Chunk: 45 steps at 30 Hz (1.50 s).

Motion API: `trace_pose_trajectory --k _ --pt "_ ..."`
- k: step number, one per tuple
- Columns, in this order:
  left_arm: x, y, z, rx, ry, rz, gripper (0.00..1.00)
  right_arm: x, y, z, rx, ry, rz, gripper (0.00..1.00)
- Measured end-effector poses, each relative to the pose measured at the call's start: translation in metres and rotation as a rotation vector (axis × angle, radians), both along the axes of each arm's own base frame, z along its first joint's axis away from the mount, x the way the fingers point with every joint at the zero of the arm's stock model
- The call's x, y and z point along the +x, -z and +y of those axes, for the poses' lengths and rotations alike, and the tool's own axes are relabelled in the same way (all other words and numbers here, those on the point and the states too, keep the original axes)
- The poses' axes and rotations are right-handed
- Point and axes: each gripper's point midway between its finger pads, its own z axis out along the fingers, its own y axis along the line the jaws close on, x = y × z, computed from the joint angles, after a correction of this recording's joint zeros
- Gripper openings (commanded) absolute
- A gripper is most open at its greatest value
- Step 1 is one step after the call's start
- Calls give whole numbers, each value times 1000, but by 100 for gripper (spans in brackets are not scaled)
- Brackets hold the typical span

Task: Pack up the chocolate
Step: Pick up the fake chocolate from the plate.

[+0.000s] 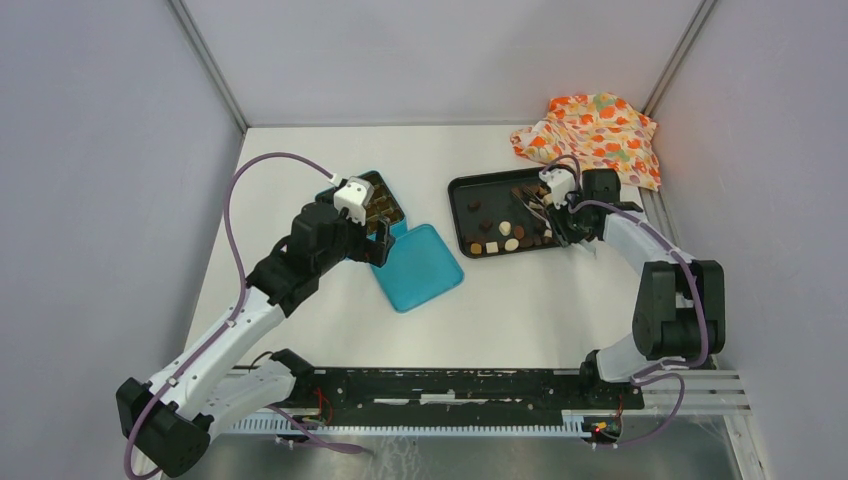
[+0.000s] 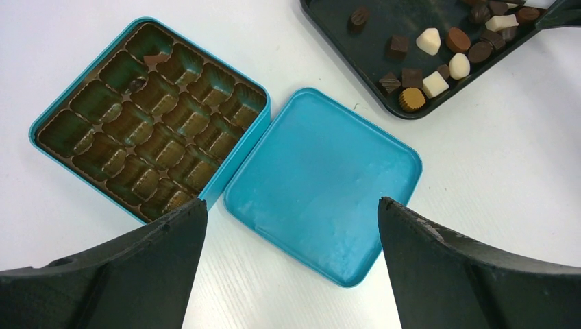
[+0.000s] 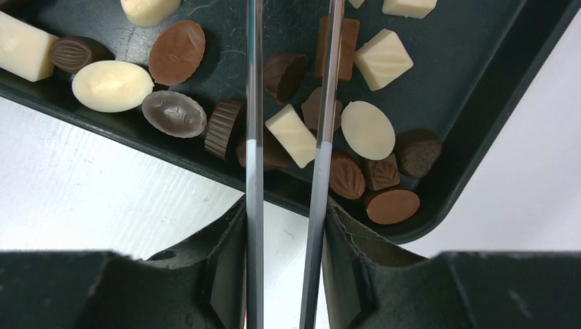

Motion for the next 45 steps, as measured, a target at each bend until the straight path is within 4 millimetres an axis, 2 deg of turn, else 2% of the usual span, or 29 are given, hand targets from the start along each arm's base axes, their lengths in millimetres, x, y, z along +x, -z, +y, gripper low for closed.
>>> trace_pose_trajectory --k 11,18,25,31,34,38,42,45 --pt "-1 0 -1 -2 5 2 98 -1 8 0 5 8 24 42" --pt "-1 0 -1 -3 7 2 98 -2 21 1 6 9 60 40" --pt "-1 0 -1 -3 7 2 98 -2 23 1 10 18 66 17" --pt "-1 0 -1 -3 8 2 98 -1 21 1 13 21 58 10" --pt "-1 0 -1 -3 7 2 97 0 14 2 20 15 36 9" --pt "-1 0 -1 -3 7 2 97 1 -9 12 65 -23 -43 6" --pt "-1 -5 2 -6 -7 -15 98 -2 -35 30 147 -90 -124 5" --pt "-2 -15 11 -14 -42 -57 99 -2 -50 48 203 -155 -169 5"
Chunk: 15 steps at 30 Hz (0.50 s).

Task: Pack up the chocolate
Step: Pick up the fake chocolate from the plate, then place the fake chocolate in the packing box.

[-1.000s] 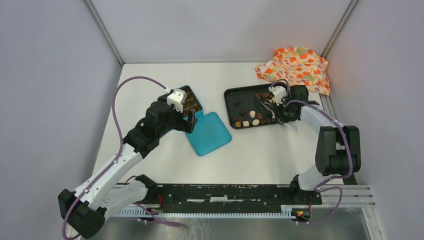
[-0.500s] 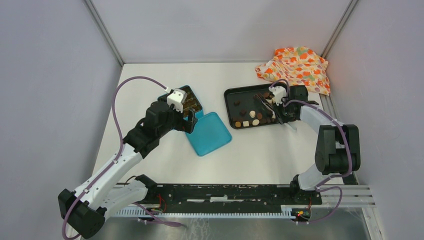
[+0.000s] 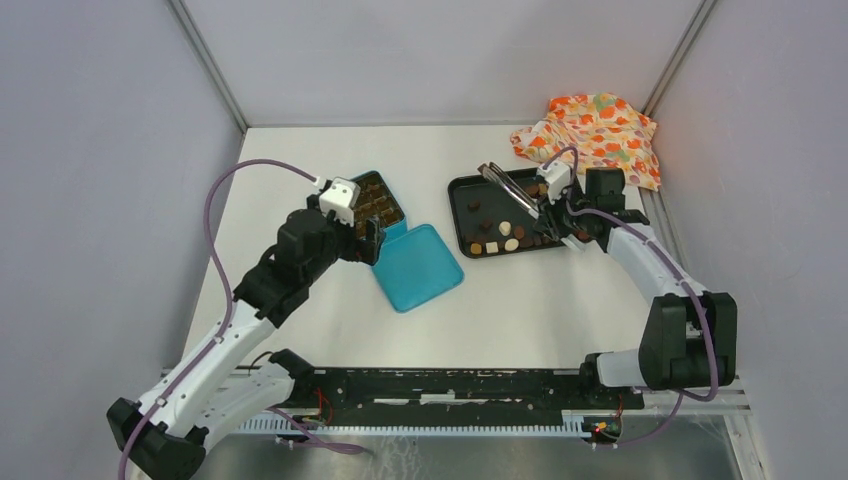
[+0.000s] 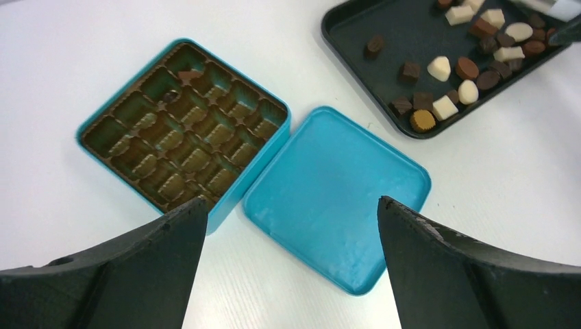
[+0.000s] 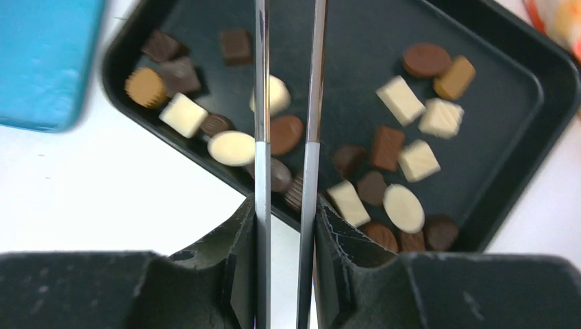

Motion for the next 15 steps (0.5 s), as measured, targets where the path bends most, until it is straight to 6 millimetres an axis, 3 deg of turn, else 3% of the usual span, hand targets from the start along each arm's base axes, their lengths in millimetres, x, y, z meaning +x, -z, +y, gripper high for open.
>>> trace_pose_trajectory --k 6,11,15 --pt "-2 -25 26 -23 -106 -100 100 0 -23 65 44 -196 -37 5" --pt "-3 -36 44 -38 -184 -159 100 25 -58 151 70 -390 -105 6" --pt "-4 -42 56 -44 -233 -190 100 39 -63 215 78 -494 -116 6"
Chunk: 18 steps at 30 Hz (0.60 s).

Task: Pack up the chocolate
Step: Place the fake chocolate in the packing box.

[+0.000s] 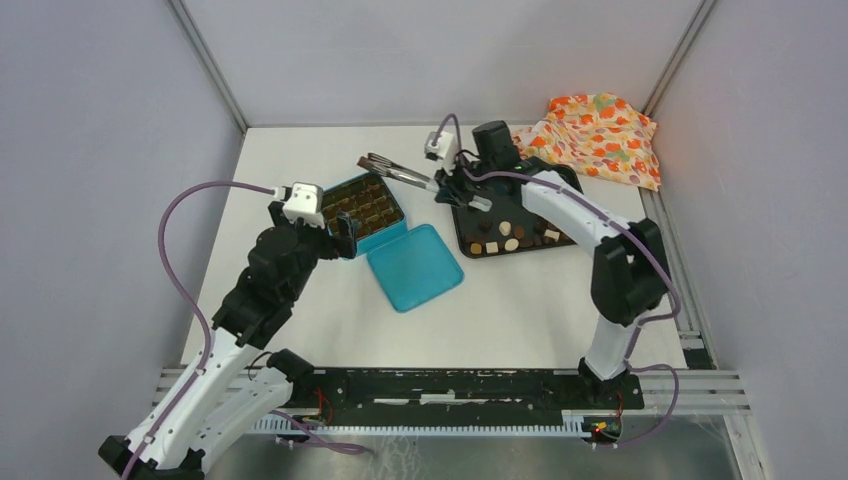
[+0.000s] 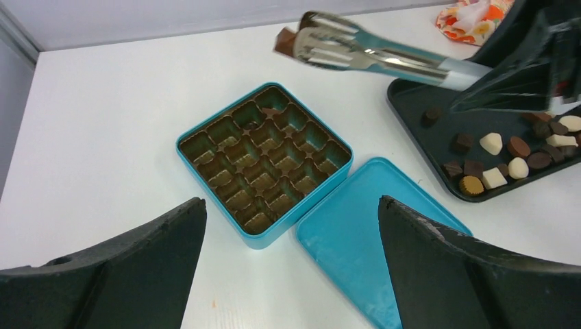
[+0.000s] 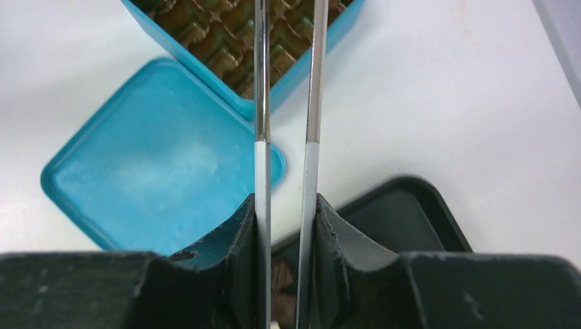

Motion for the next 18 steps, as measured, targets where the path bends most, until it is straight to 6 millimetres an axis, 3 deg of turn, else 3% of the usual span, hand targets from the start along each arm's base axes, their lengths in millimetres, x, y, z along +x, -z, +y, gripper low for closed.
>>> trace_pose_trajectory --k 5,11,18 --pt "0 -2 8 -2 -35 -15 100 13 16 66 -31 -62 18 7" --pt "1 -3 11 -2 -50 -19 100 22 34 115 -72 -72 19 9" --pt "2 -5 13 -6 -59 -25 100 21 59 121 -126 -43 48 10"
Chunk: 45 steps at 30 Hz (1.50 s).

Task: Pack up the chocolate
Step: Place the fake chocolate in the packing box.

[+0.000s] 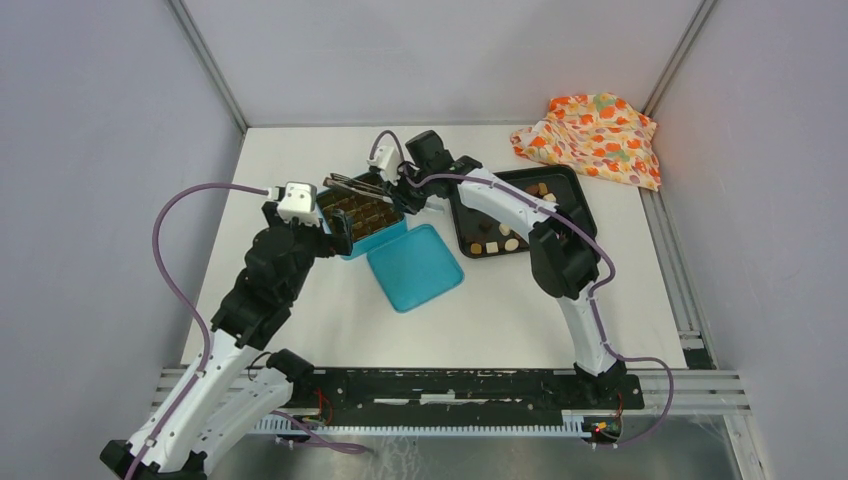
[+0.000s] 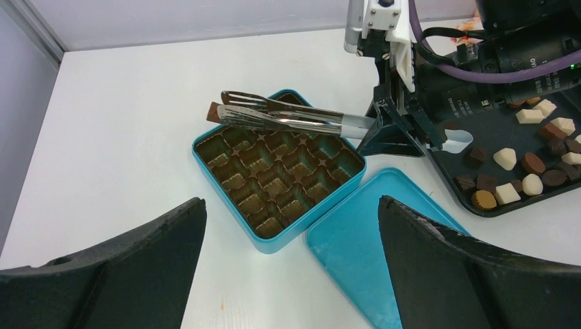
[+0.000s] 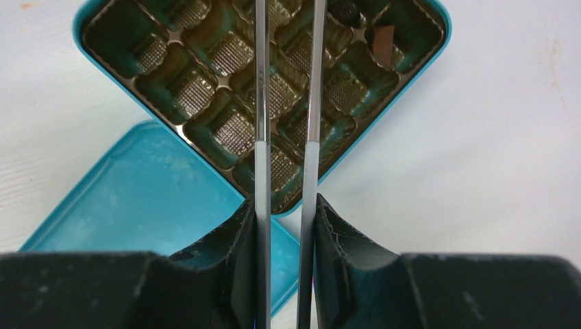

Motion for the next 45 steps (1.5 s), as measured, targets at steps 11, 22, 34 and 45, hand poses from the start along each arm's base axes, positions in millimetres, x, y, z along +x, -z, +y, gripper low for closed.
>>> trace_pose_trajectory --k 11,22,34,45 --pt "1 -2 2 -5 -4 -5 100 1 13 -6 -46 26 12 15" --pt "1 -2 3 -5 -7 -6 100 3 26 -10 -81 45 19 23" --pt "2 -2 3 -5 -9 -5 100 1 36 -12 -97 46 35 34" --pt "1 -2 1 -9 5 -7 100 1 36 -12 -95 43 36 39"
